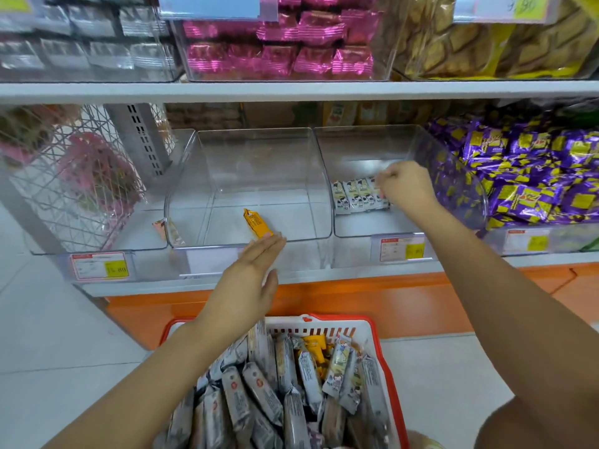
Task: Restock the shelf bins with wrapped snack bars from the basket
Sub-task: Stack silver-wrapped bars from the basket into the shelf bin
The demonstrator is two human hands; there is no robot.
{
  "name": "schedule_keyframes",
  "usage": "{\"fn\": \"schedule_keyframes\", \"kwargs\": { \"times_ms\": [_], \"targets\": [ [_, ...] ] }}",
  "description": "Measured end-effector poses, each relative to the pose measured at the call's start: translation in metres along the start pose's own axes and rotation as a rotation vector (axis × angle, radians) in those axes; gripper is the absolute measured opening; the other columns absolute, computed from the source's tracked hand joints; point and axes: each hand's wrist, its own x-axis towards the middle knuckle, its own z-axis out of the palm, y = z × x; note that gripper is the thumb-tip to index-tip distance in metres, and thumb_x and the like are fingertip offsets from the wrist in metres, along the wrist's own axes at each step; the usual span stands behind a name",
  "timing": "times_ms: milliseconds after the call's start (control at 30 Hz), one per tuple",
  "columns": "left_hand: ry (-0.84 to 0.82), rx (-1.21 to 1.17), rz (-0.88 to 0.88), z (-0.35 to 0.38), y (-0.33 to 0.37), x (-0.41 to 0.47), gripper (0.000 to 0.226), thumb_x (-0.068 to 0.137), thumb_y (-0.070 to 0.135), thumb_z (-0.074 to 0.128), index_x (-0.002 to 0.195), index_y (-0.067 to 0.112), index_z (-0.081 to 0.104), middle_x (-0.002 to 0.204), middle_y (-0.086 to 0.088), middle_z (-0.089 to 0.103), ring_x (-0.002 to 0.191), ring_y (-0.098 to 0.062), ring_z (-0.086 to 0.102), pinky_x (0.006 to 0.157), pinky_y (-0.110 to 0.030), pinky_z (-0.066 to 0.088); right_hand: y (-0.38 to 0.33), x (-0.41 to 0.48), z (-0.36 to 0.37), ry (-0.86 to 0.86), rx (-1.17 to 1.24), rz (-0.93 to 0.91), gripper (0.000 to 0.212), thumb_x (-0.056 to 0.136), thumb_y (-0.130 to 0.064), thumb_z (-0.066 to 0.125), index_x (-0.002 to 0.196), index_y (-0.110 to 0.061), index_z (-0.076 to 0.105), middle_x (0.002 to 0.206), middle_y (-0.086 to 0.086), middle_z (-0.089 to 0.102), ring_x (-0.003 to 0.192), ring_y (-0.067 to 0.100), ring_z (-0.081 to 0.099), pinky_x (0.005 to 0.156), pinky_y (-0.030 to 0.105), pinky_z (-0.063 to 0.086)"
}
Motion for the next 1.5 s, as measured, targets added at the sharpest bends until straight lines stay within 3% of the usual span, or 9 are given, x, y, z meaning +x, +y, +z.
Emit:
{"fn": "schedule_keyframes", "kwargs": {
  "times_ms": [167,267,467,667,867,1000,1067,1167,1500],
  "targets": [
    [-0.112,-0.060,0.018,-0.004,0.010,-0.019,0.029,0.093,0.027,0.044,0.109,0.019,0.067,0.104,0.011,0.060,0.091,-0.002,0.057,0.081,-0.018,0.044,-0.013,-0.092,-0.008,-0.196,0.008,-0.213,0.039,0.093,-0.025,0.058,0.074,0.008,0.063,0.062,0.019,0.056,0.054,0.023,0.050,0.055,0.028,0.041],
    [-0.374,0.082,-0.040,0.000,0.009,-0.030,0.021,0.096,0.024,0.048,0.090,0.014,0.066,0.080,0.004,0.062,0.071,-0.011,0.054,0.064,-0.025,0.038,-0.006,-0.148,0.010,-0.397,-0.055,-0.237,0.039,0.093,-0.032,0.058,0.066,-0.005,0.059,0.066,0.007,0.059,0.058,0.013,0.051,0.059,0.029,0.042],
    [-0.931,0.334,-0.278,0.020,-0.012,-0.069,0.020,0.095,0.028,0.044,0.088,0.014,0.056,0.083,-0.004,0.053,0.076,-0.020,0.051,0.069,-0.030,0.039,0.020,-0.238,0.075,-0.881,-0.258,-0.155,0.051,0.094,-0.045,0.054,0.104,0.003,0.068,0.077,0.020,0.061,0.074,0.031,0.061,0.073,0.034,0.049],
    [-1.188,0.372,-0.434,0.025,-0.031,-0.097,0.027,0.097,0.038,0.043,0.076,0.026,0.032,0.071,0.009,0.022,0.057,-0.005,0.021,0.056,-0.022,0.025,0.027,-0.297,0.100,-1.221,-0.327,-0.051,0.096,0.082,-0.059,0.063,0.151,-0.008,0.021,0.150,0.013,0.036,0.131,0.030,0.044,0.106,0.042,0.040],
    [-1.185,0.381,-0.405,0.028,-0.021,-0.100,0.040,0.097,0.036,0.045,0.067,0.029,0.021,0.068,0.008,0.023,0.055,-0.006,0.024,0.055,-0.021,0.026,0.038,-0.313,0.109,-1.111,-0.252,-0.045,0.105,0.075,-0.042,0.079,0.154,-0.016,0.015,0.159,0.009,0.018,0.143,0.029,0.025,0.115,0.041,0.029],
    [-1.056,0.388,-0.310,0.032,-0.002,-0.099,0.009,0.096,0.022,0.049,0.092,0.014,0.051,0.085,-0.001,0.051,0.070,-0.014,0.050,0.064,-0.028,0.043,0.040,-0.306,0.103,-1.090,-0.225,0.036,0.099,0.073,-0.028,0.083,0.151,-0.014,0.024,0.153,0.008,0.034,0.136,0.027,0.038,0.111,0.038,0.036],
    [-0.961,0.344,-0.219,0.038,0.009,-0.101,0.030,0.095,0.017,0.051,0.124,0.009,0.053,0.120,-0.008,0.055,0.102,-0.023,0.057,0.086,-0.036,0.049,0.043,-0.299,0.099,-1.061,-0.280,0.102,0.085,0.073,-0.028,0.083,0.141,-0.009,0.037,0.136,0.009,0.051,0.121,0.025,0.053,0.101,0.035,0.045],
    [-0.939,0.259,-0.086,0.053,0.027,-0.109,0.040,0.093,0.006,0.051,0.132,0.014,0.051,0.133,-0.007,0.047,0.110,-0.027,0.055,0.091,-0.040,0.048,0.049,-0.291,0.089,-1.075,-0.468,0.129,0.048,0.081,-0.028,0.077,0.116,-0.005,0.054,0.091,0.003,0.055,0.090,0.018,0.057,0.083,0.027,0.049],
    [-0.966,0.383,0.203,0.107,0.020,-0.119,0.063,0.085,-0.012,0.044,0.143,0.011,0.037,0.144,-0.017,0.039,0.132,-0.035,0.037,0.104,-0.044,0.039,0.065,-0.260,0.042,-0.769,-0.014,0.214,0.037,0.082,-0.010,0.068,0.118,-0.014,0.058,0.131,0.003,0.050,0.100,0.019,0.057,0.064,0.020,0.045]
  ]
}}
